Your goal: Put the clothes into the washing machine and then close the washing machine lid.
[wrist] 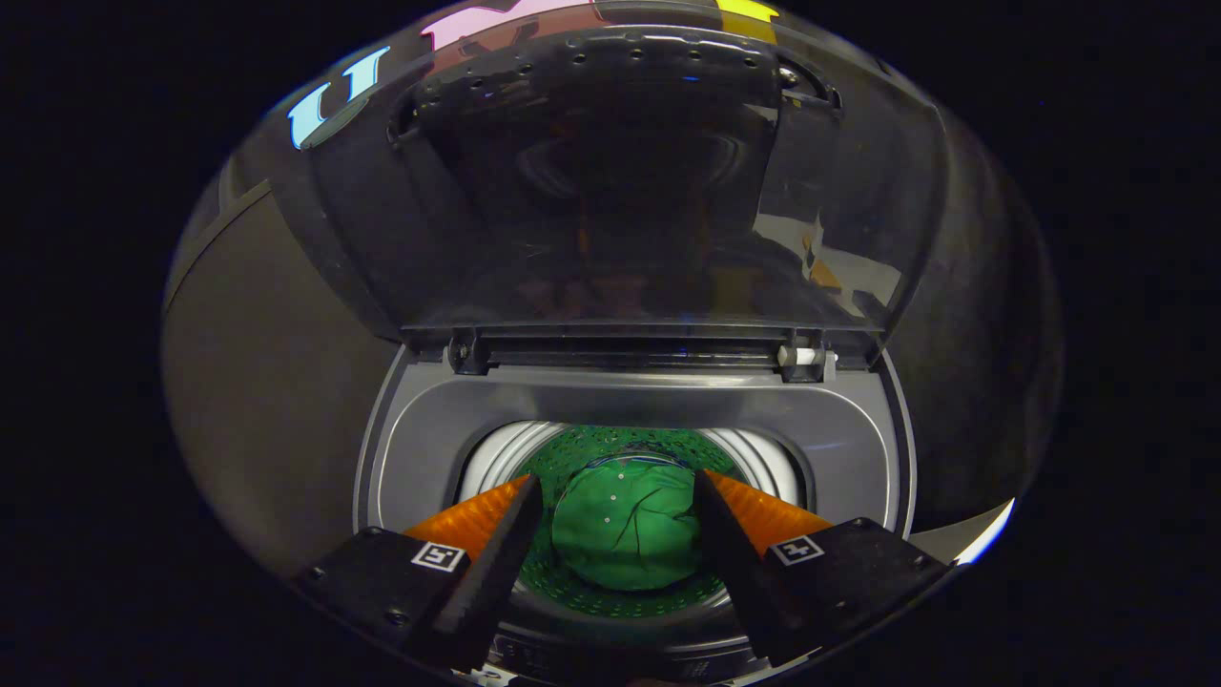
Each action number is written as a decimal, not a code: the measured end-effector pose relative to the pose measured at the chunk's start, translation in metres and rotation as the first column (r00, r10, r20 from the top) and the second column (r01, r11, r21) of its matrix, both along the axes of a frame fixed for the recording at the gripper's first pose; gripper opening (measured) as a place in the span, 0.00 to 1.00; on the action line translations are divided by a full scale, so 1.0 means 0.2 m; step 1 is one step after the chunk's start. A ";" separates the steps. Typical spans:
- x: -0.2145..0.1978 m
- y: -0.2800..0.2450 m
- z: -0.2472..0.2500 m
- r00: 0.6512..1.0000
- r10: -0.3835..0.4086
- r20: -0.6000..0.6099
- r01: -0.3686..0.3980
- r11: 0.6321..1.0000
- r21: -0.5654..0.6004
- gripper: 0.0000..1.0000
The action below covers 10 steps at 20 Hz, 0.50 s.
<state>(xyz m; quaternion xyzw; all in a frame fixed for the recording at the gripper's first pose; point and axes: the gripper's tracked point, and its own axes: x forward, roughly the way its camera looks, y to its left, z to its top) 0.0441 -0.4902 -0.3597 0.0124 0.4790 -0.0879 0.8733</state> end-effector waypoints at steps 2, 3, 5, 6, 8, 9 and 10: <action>-0.02 0.01 0.02 1.000 -0.001 -0.014 0.001 1.000 0.006 1.00; -0.03 0.02 0.03 1.000 -0.008 -0.025 0.009 1.000 0.019 0.99; -0.03 0.03 0.09 1.000 -0.018 -0.023 0.019 1.000 0.024 0.99; -0.02 0.04 0.14 1.000 -0.017 -0.008 0.017 0.999 0.028 0.99; 0.01 0.06 0.25 1.000 -0.011 0.029 0.010 0.999 0.032 0.99; 0.04 0.08 0.31 0.998 -0.004 0.056 0.002 0.999 0.038 0.99; 0.07 0.12 0.39 0.997 0.002 0.078 -0.006 0.999 0.050 0.99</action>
